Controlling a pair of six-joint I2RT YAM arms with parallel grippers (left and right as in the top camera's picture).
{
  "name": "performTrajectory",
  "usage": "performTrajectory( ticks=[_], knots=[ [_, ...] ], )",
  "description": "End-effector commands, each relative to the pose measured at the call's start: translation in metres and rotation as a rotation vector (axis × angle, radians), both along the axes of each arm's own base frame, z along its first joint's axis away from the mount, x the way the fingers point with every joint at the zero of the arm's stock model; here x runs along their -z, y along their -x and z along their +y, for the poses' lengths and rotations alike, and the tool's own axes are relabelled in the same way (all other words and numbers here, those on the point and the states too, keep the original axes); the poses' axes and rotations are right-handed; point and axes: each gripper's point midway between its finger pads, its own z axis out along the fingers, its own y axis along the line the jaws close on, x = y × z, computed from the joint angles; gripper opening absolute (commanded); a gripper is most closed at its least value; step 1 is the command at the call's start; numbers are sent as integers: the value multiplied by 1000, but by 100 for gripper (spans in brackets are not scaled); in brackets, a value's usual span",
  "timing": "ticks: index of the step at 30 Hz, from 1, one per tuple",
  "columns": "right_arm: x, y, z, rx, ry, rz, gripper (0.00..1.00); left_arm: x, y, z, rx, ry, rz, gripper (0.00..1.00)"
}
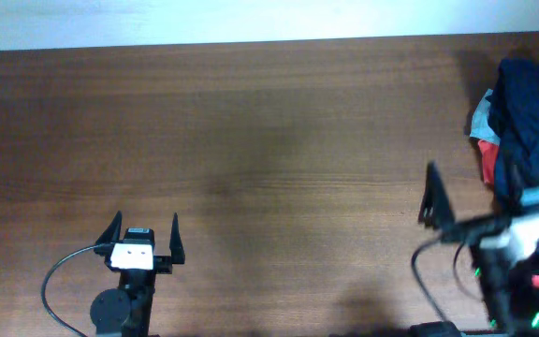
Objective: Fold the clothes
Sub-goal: 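Reach the right gripper to the clothes pile at the right edge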
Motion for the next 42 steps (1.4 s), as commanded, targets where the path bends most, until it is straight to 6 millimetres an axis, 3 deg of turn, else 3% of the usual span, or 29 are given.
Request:
performTrajectory(
  ticks=[1, 5, 8, 13, 15, 18, 24, 29, 33, 38, 42],
  knots=[
    [-21, -33, 0, 20, 18, 108, 98, 1, 0, -2, 12, -1, -4, 99],
    [-28, -72, 2, 26, 151, 304, 98, 1, 0, -2, 12, -1, -4, 99],
    [-21, -97, 1, 28, 224, 465, 99, 1, 0, -2, 12, -1, -4, 99],
    [10, -126, 17, -71, 215, 696, 98, 1, 0, -2, 12, -1, -4, 99],
    [28, -139, 9, -25, 230, 762, 98, 1, 0, -2, 12, -1, -4, 99],
    [54, -157, -18, 112, 255, 850, 98, 1, 0, -2, 12, -1, -4, 99],
    [120, -190, -95, 372, 233, 1050, 98, 1, 0, -2, 12, -1, -4, 99],
    [156, -216, -169, 585, 221, 1100, 99, 1, 0, -2, 12, -1, -4, 99],
    [184, -231, -217, 681, 188, 1111, 99, 1, 0, -2, 12, -1, -4, 99],
    [211, -245, -256, 741, 150, 1103, 98, 1, 0, -2, 12, -1, -4, 99],
    [229, -258, -269, 737, 126, 1093, 98, 1, 0, -2, 12, -1, -4, 99]
  ],
)
